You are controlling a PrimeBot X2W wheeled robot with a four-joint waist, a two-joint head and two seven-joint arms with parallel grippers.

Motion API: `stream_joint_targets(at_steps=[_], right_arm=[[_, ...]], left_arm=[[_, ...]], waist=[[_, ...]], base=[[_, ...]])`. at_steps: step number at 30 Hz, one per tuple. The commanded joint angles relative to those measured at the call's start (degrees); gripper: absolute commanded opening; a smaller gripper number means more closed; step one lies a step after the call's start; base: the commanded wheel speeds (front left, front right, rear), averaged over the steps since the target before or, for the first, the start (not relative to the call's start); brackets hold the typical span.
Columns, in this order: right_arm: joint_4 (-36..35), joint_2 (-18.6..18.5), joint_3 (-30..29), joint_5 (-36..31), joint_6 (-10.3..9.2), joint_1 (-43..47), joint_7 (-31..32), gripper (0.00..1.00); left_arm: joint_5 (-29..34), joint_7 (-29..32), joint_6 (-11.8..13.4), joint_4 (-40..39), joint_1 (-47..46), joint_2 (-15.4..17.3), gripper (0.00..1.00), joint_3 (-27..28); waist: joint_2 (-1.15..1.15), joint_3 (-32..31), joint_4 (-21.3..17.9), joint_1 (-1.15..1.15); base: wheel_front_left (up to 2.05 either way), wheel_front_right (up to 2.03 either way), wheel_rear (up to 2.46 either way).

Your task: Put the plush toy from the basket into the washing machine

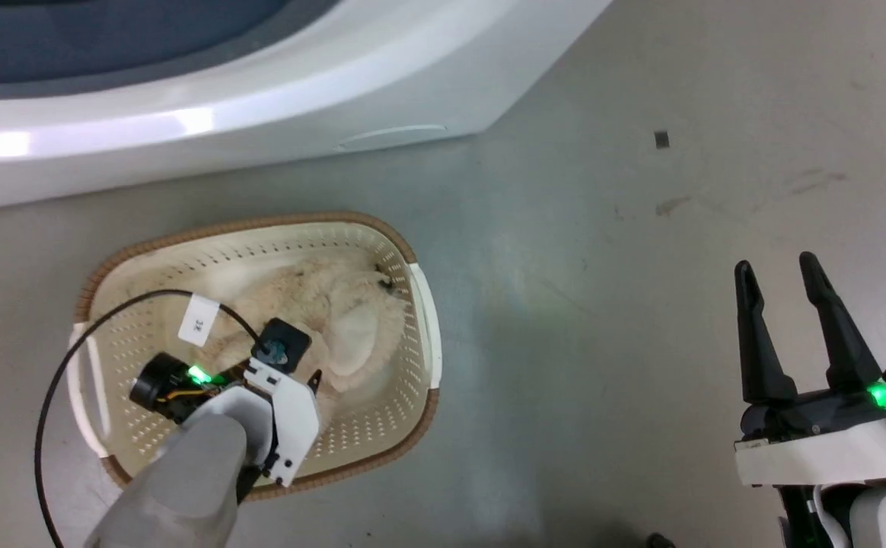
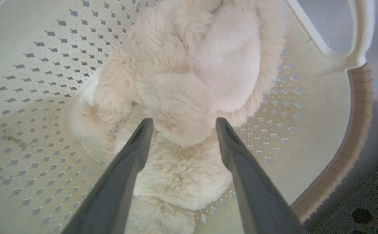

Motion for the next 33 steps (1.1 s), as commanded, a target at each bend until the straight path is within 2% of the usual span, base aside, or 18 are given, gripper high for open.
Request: stream_joint_targets(at_steps=[1,16,17,18,25,33], right_arm=[[-0.5,0.0,0.0,0.7,-0.04,-1.2,-0.8,1.0],[-0.5,0.0,0.7,3.4,-0.05,-3.0,-2.5,1.0],[-0.5,0.0,0.7,3.6,-0.05,-3.2,-2.7,1.0],[-0.5,0.0,0.7,3.8,-0.05,-3.3,-2.8,1.0],[0.0,0.0,0.2,4.4,-0.05,-4.3,-3.6,1.0],[2.6,0.0,-0.1,2.7,-0.05,-2.8,-3.7,1.0]], left_arm=[[-0.6,0.2,-0.2,1.5,-2.1,0.7,1.0,-1.0],[-1.3,1.4,-0.3,11.1,-12.1,2.6,1.0,-9.3],[-1.6,1.7,-0.4,11.7,-12.4,2.7,0.91,-9.7],[-1.9,1.7,-0.5,12.4,-12.7,2.8,0.0,-10.1],[-4.2,-0.3,-0.3,16.7,-13.6,2.8,0.0,-12.1],[-7.5,-4.3,0.2,17.2,-7.6,-0.2,0.0,-10.8]], waist=[[0.0,2.0,-1.1,-0.01],[0.0,10.7,-3.4,-0.01],[0.0,11.1,-3.6,-0.01],[0.0,11.4,-3.7,-0.01],[0.0,11.0,-4.1,-0.01],[0.0,0.1,-1.9,-0.01]], base=[[0.0,0.0,0.0],[0.0,0.0,0.0],[0.0,0.0,0.0],[0.0,0.0,0.0],[0.0,0.0,0.0],[0.0,0.0,0.0]])
